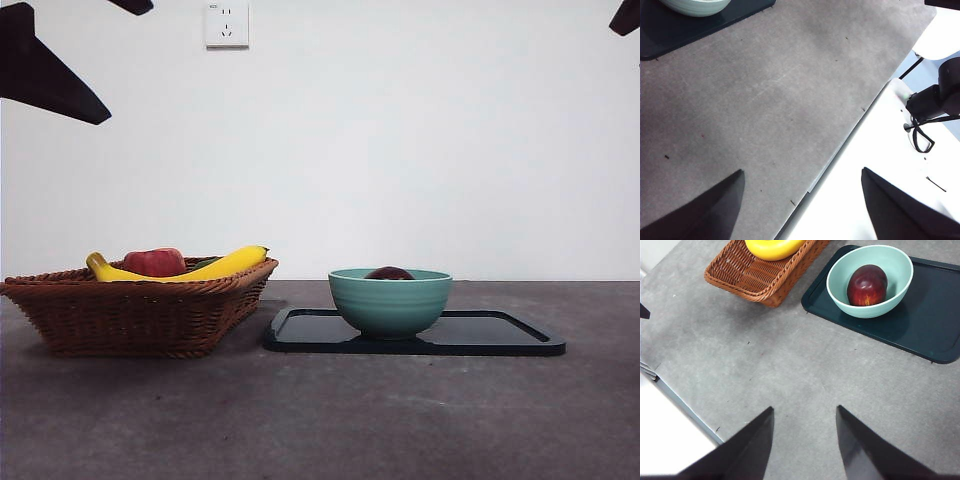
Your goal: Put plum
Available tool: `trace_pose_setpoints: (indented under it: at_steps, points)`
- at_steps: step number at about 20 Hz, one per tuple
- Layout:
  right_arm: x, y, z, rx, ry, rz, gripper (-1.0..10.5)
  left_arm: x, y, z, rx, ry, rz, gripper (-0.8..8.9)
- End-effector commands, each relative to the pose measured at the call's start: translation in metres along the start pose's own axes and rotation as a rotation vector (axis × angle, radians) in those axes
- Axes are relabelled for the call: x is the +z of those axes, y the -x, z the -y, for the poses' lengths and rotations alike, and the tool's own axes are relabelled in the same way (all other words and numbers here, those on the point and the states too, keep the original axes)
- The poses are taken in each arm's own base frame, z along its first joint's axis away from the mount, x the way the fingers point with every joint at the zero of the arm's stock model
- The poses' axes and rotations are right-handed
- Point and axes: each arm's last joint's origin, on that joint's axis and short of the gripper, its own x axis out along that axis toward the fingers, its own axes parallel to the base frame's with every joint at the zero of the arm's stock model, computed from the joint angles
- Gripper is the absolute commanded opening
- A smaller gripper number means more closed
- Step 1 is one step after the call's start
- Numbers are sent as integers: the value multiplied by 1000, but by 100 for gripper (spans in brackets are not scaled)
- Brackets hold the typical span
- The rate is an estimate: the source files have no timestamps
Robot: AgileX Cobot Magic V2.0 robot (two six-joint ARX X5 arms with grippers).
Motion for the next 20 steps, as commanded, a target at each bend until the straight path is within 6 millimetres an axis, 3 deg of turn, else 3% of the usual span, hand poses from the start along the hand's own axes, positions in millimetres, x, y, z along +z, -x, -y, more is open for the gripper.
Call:
trace_pose_setpoints:
  at_steps: [1,7,11,15,20]
  points:
    - [1,-1,0,8,-8,-3,199,5,0,2,-11,-15,25,374]
    - [1,-1,0,8,-8,-2,199,33,6,6,8,-32,192,374]
    - [1,-1,0,8,-8,-2,199,72,0,3,71,-28,208,375]
    - [1,-1,0,8,-8,-2,199,124,-21,-7,108,-9,188,374]
    - [1,-1,0,8,-12,-2,199,178,-66,-27,110,11,162,374]
